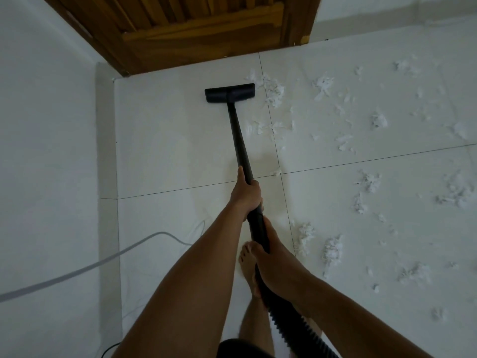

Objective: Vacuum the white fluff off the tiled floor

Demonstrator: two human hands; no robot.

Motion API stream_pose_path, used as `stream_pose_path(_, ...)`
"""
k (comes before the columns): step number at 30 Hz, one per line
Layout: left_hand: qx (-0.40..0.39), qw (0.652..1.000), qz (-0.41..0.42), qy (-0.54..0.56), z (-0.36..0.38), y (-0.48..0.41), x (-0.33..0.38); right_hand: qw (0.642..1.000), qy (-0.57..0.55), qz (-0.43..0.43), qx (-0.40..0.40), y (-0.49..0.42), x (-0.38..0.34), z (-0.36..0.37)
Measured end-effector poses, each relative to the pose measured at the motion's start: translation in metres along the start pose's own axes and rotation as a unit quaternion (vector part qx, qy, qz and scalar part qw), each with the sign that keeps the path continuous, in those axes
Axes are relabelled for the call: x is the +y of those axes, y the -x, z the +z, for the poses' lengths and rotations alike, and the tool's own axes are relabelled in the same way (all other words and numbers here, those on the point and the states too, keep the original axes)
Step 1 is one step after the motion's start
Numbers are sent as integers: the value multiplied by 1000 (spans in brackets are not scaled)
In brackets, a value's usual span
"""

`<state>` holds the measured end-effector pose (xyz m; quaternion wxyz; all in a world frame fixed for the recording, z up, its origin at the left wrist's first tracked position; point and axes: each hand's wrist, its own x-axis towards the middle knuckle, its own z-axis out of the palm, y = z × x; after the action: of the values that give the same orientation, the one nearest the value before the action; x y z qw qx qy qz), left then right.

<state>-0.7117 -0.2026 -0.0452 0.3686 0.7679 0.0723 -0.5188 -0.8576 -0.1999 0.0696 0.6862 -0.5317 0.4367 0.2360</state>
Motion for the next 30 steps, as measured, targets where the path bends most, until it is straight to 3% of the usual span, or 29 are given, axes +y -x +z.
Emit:
stream_pose_path(16, 27, 998, 27, 55, 2, 58, -8, 994, 81, -65, 18, 58, 10, 5)
stream_pose_path(30, 1, 999, 3, 38, 27, 83, -32, 998, 61, -11, 3, 86, 32, -2)
